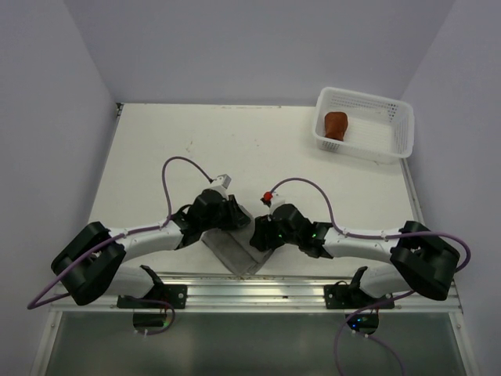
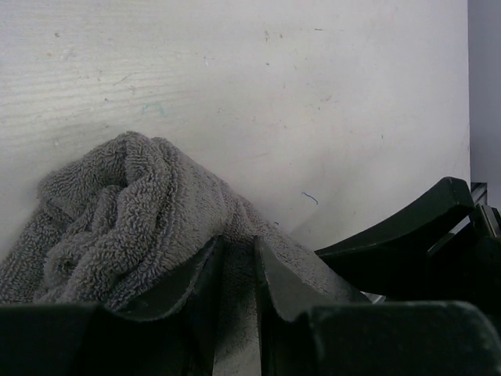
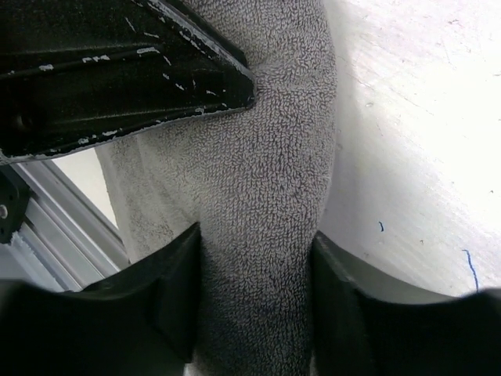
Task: Roll the towels
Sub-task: Roll the towel
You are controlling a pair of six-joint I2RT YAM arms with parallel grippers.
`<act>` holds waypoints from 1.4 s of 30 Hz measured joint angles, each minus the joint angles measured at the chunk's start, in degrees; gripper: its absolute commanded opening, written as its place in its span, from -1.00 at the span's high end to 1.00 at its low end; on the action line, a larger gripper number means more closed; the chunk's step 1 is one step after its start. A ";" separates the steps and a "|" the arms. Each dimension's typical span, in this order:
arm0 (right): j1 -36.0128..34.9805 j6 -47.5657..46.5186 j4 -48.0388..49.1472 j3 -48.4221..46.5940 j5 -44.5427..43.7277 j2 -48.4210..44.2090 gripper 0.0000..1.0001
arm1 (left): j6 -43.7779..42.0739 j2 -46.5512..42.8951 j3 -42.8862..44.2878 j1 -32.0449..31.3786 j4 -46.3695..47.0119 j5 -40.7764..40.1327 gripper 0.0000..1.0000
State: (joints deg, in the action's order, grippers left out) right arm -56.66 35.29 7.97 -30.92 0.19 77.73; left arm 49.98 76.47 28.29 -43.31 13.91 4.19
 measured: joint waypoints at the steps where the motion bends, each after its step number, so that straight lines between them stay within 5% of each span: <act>1: -0.02 -0.22 0.31 0.15 0.02 0.00 0.03 | -0.04 0.00 0.20 0.00 -0.33 -0.02 0.45; 10: -3.56 -1.81 0.63 0.39 -7.37 -0.72 0.06 | -4.09 0.00 9.60 2.49 -12.35 -1.29 0.26; 23: -14.38 -5.22 -8.37 -5.05 -33.11 1.27 0.03 | -5.64 -0.92 14.36 3.13 -17.14 -2.25 0.24; 42: -31.52 -7.56 -26.10 -25.31 -61.27 24.74 -0.08 | -4.55 -3.98 13.11 2.84 -16.63 0.35 0.25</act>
State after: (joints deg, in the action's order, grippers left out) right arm -88.18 27.73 -18.13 -56.23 -61.08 102.48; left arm 45.43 72.49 41.41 -40.47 -2.72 4.54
